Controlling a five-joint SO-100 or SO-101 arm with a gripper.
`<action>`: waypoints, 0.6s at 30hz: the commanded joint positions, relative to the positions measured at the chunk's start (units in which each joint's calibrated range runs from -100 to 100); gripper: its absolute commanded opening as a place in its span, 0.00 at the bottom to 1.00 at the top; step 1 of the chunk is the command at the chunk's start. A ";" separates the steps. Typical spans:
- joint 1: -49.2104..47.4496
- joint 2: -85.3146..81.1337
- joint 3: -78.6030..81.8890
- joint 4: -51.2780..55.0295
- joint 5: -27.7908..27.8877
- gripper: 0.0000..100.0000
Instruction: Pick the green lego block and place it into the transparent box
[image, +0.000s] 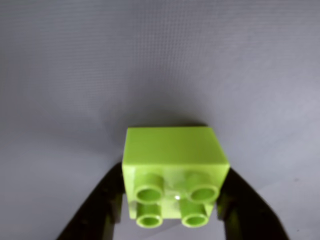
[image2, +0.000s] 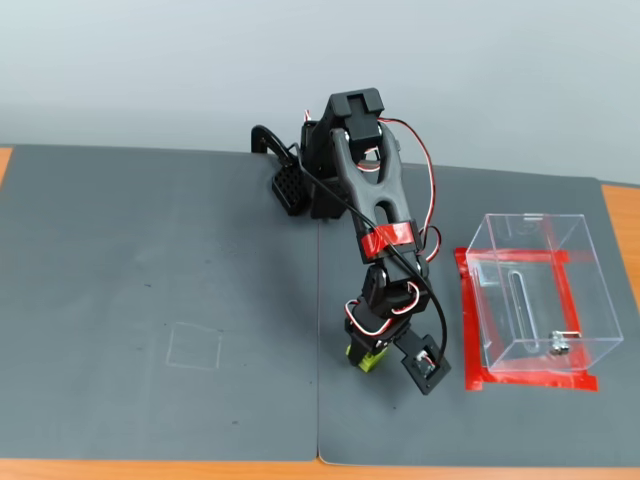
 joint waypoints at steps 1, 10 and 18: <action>-0.20 -0.67 -0.63 -0.03 -0.05 0.12; -0.35 -1.60 -0.90 0.40 0.27 0.06; -1.84 -8.30 -0.63 0.49 0.37 0.06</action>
